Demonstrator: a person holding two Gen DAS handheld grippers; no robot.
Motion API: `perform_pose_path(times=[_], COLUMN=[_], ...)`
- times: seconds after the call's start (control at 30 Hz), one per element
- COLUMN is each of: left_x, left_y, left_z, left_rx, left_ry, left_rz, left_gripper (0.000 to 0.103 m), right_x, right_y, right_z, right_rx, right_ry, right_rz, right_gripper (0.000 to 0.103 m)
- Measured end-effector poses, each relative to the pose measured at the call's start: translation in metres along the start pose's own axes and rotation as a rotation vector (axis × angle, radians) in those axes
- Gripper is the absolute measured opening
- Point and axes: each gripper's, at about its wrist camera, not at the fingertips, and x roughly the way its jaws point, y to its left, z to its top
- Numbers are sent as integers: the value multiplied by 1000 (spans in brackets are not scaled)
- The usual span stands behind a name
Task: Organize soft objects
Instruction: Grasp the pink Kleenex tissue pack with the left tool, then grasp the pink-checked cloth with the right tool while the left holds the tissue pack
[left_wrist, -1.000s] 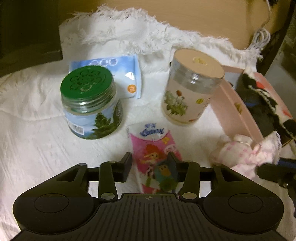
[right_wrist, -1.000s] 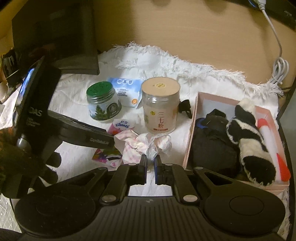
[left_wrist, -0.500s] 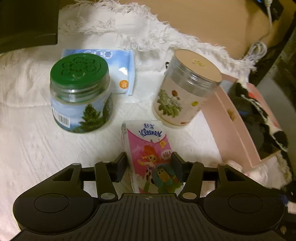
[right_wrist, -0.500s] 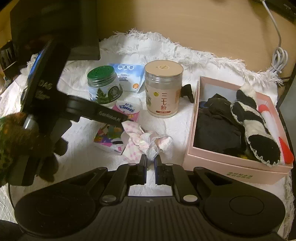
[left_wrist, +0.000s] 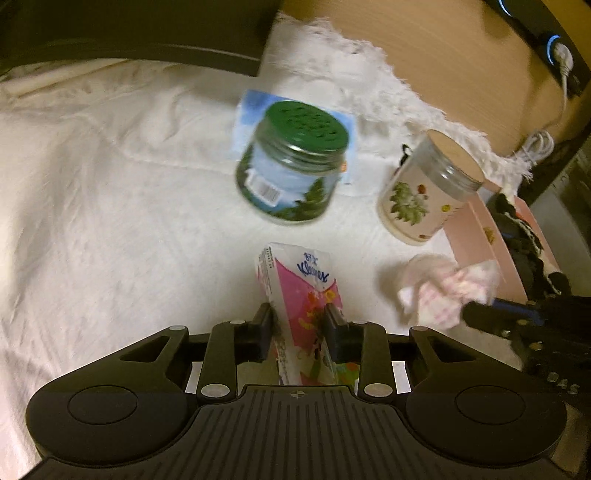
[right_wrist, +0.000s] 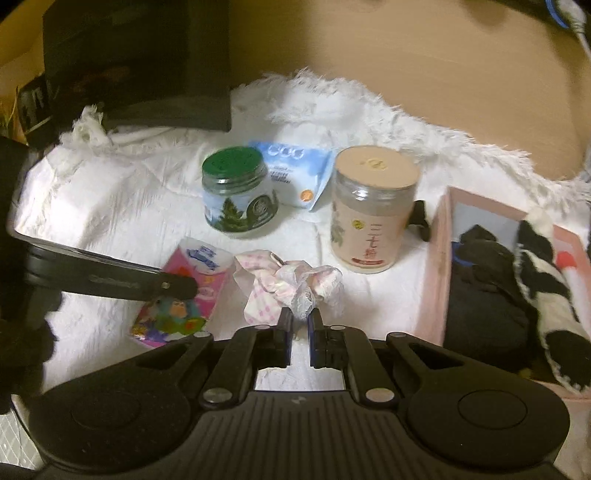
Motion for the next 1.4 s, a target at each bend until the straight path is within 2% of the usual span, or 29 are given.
perform_pose_path(times=[0.1, 0.13, 0.17, 0.27, 0.37, 0.43, 0.7, 0.9, 0.97, 1.03, 1.2, 1.4], left_x=[-2, -2, -3, -3, -3, -3, -5, -31, -29, -20, -5, 5], left_y=[4, 4, 4, 0, -2, -4, 1, -13, -18, -23, -32, -43], left_z=[-3, -4, -5, -5, -6, -6, -6, -14, -15, -14, -17, -17], left_rx=[-8, -9, -11, -1, 9, 14, 7, 56, 75, 102, 159, 204], left_ry=[3, 4, 4, 4, 5, 7, 8, -99, -87, -63, -16, 4], left_rz=[7, 9, 11, 19, 26, 28, 11, 41, 28, 46, 57, -9], left_gripper=[33, 34, 34, 34, 34, 34, 36, 35, 36, 36, 40, 44], right_x=[11, 14, 14, 13, 17, 23, 64, 58, 54, 50, 36, 30], right_y=[5, 6, 7, 8, 10, 10, -1, 9, 9, 8, 6, -2], right_z=[-3, -5, -7, -10, -4, 1, -4, -28, -34, -37, -49, -64], right_rx=[-23, -29, -31, -36, -63, -71, 37, -13, 2, 8, -33, 2], right_ry=[29, 41, 43, 26, 11, 0, 76, 13, 1, 8, 29, -10], right_rz=[1, 0, 0, 2, -18, -21, -27, -57, -59, -57, -26, -41], right_gripper=[41, 56, 63, 64, 74, 75, 75, 79, 80, 80, 83, 98])
